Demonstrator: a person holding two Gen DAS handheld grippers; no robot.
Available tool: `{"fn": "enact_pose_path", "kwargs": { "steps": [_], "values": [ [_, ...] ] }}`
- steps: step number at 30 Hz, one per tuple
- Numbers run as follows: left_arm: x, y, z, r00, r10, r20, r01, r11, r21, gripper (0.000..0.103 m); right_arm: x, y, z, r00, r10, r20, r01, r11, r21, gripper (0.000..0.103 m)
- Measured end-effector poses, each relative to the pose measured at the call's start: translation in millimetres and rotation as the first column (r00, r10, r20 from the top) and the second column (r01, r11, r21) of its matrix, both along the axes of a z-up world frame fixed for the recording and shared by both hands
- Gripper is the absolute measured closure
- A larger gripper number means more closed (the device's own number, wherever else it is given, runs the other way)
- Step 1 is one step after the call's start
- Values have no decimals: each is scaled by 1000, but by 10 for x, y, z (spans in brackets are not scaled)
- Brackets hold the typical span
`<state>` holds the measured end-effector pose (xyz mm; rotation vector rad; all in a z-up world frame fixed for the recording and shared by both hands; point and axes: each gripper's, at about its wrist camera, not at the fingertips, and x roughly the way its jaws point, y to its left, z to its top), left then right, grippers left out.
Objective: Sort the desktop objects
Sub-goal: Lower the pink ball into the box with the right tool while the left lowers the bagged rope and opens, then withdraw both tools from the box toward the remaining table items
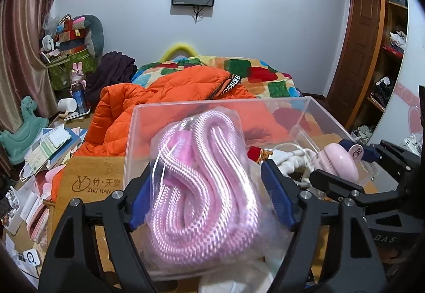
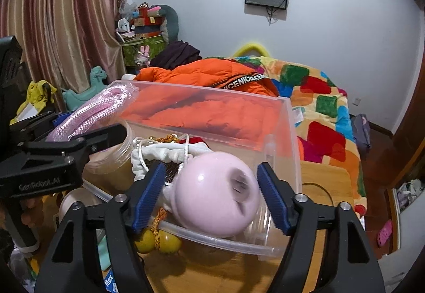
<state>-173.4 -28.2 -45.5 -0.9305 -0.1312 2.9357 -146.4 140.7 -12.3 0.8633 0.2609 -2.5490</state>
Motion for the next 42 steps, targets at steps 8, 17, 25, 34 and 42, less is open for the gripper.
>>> {"fn": "enact_pose_path", "kwargs": {
  "steps": [8,17,25,34,42],
  "values": [
    [86,-34,15,1000,-11,19,10,999,50,25,180,-22,74,998,11,-67,-7,999,49,20],
    [303,-12,84,1000,-26,11,26,997,69,15,290,63,192,997,-10,-72,12,1000,27,20],
    [592,87,273,997,-36,-71,36,999,0,11,487,77,301,995,-16,-101,17,1000,14,19],
    [903,60,389,991,-16,-131,11,999,-34,9,724,126,358,994,-36,-106,34,999,-21,18],
    [1145,-23,313,993,6,-119,-13,999,-50,9,931,142,301,994,-53,-95,50,998,-34,18]
  ]
}}
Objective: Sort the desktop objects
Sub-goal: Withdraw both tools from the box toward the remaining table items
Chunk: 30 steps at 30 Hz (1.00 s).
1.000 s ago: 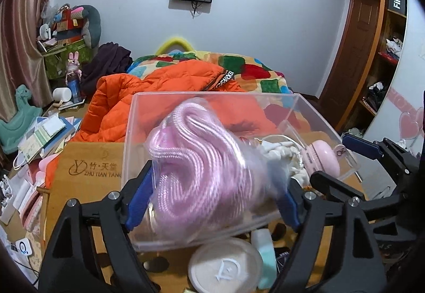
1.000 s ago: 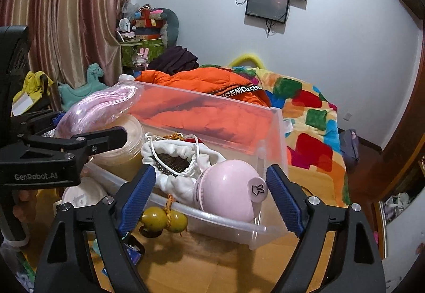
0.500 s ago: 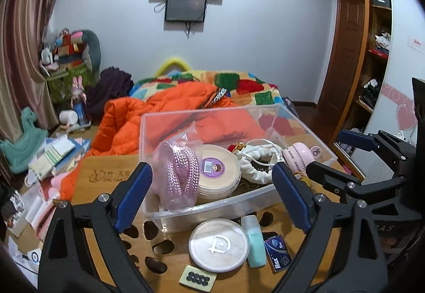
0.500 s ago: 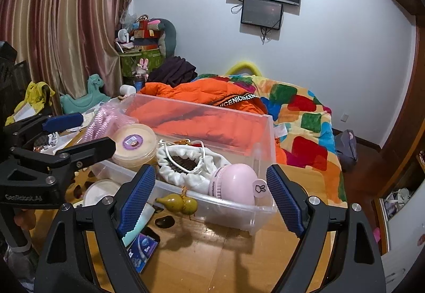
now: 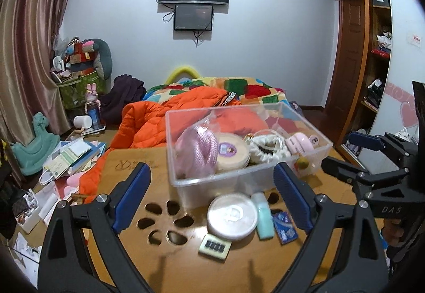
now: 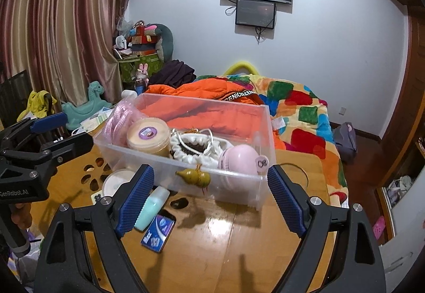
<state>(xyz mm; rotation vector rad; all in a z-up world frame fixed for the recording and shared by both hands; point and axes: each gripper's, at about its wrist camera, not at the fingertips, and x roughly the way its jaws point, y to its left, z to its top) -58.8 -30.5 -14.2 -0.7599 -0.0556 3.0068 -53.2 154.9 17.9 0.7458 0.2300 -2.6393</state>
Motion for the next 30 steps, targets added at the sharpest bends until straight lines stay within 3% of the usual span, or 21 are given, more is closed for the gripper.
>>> {"fn": "enact_pose_path", "kwargs": {
  "steps": [10,18,25,30],
  "values": [
    [107,-99,-402,993,-3,114,6,1000,-22,9,37,-10,-286,996,-11,91,11,1000,2,18],
    [60,-38,-747,979,-39,202,46,998,-30,9,77,-181,-591,988,33,149,-45,996,74,18],
    [-17,-96,-907,970,-10,244,18,999,-30,9,91,-283,-771,981,60,186,-81,991,103,20],
    [-18,-77,-933,970,-5,244,19,998,-52,26,88,-316,-799,978,73,195,-93,991,96,37]
  ]
}}
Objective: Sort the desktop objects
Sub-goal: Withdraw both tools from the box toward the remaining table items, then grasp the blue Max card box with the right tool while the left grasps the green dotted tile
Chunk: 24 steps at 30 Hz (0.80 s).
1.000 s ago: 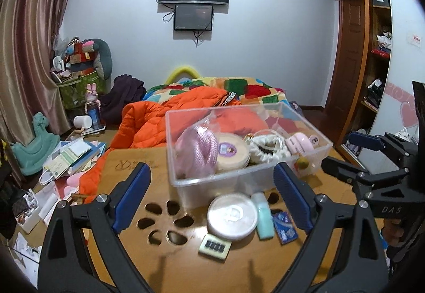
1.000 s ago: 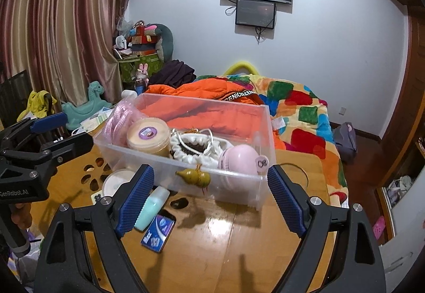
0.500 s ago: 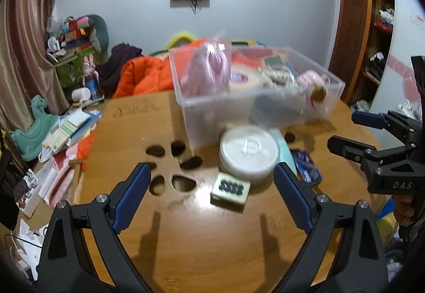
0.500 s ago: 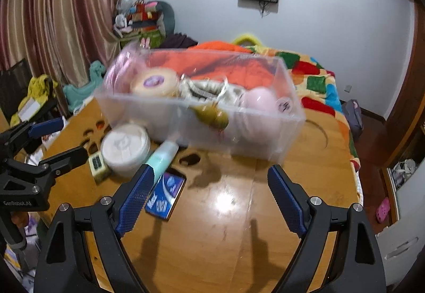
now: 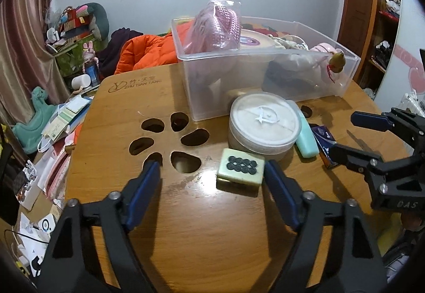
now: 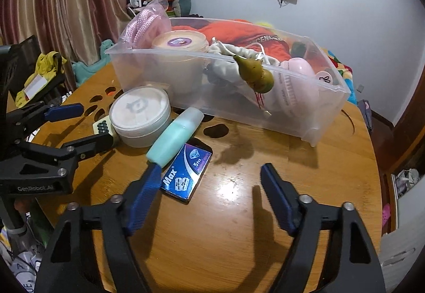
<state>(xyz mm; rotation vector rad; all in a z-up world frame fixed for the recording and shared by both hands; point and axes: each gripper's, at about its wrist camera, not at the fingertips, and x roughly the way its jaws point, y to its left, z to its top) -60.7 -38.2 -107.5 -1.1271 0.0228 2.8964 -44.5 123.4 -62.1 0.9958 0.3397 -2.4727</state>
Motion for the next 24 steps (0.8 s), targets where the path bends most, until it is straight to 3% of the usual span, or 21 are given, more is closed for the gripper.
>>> {"fn": "enact_pose_path", "kwargs": {
  "steps": [3,15,18,21,24],
  "values": [
    [3,37,-20,1000,-10,-2,10,1000,-17,32,-8,-38,-33,1000,11,20,-11,1000,-4,45],
    [-5,133,-33,1000,-26,-9,26,1000,-11,50,40,-114,-101,999,41,34,-42,999,8,56],
    [11,153,-31,999,-34,-17,34,999,-12,60,27,-100,-93,999,32,35,-32,999,6,63],
    [11,136,-29,999,-29,-22,29,1000,-6,65,3,-55,-82,999,18,37,-18,1000,0,72],
    [12,108,-25,1000,-21,-23,21,1000,10,70,-24,-12,-69,999,10,46,-9,1000,-21,75]
  ]
}}
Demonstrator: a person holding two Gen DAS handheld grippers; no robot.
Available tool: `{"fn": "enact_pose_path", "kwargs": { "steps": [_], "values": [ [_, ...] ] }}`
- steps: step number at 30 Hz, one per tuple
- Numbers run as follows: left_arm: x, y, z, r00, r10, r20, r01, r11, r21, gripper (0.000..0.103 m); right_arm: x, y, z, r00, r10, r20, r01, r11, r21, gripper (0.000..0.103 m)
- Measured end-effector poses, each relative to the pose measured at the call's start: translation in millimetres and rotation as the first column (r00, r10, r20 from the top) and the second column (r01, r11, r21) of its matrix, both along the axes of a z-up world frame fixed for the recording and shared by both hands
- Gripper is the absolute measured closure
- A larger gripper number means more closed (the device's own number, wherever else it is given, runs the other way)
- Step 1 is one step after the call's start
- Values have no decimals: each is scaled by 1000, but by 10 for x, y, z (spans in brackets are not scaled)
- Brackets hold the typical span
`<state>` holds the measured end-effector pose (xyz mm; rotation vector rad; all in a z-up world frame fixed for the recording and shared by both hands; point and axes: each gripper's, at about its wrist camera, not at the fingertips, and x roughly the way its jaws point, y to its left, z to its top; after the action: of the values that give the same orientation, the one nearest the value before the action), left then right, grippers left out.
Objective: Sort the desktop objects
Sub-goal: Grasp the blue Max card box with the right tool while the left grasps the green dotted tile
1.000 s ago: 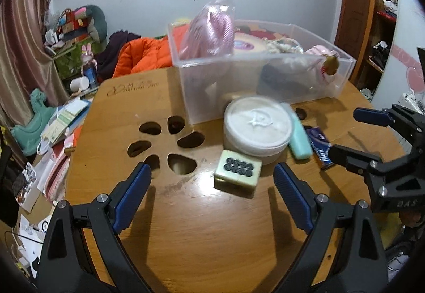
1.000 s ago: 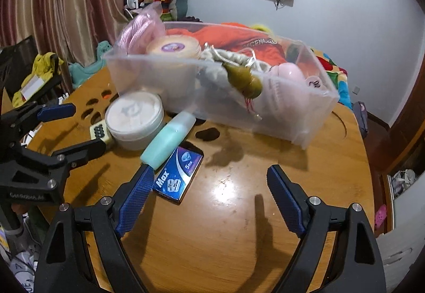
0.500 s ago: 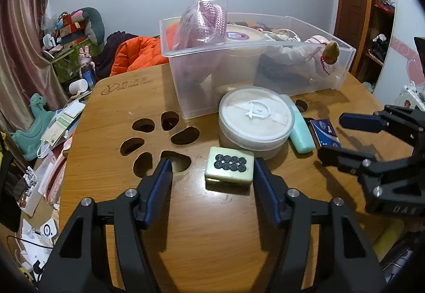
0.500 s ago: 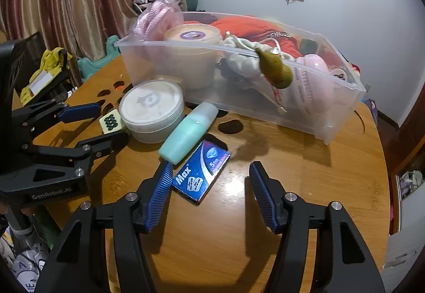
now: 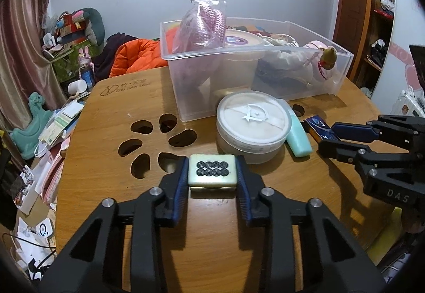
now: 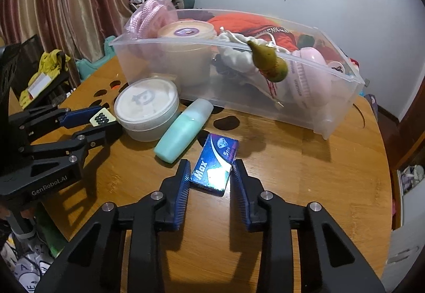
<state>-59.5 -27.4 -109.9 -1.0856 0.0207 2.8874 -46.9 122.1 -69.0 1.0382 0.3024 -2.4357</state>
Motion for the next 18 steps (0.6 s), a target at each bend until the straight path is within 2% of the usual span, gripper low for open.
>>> {"fn": "enact_pose_path", "kwargs": {
  "steps": [9,18],
  "values": [
    [59,-69,27,1000,31,-3,-31,999,21,70,45,45,88,1000,1,-22,-2,999,-38,76],
    [128,-83,235,997,42,-62,-39,998,49,70,87,115,285,998,-2,-55,-3,996,-89,76]
  ]
}}
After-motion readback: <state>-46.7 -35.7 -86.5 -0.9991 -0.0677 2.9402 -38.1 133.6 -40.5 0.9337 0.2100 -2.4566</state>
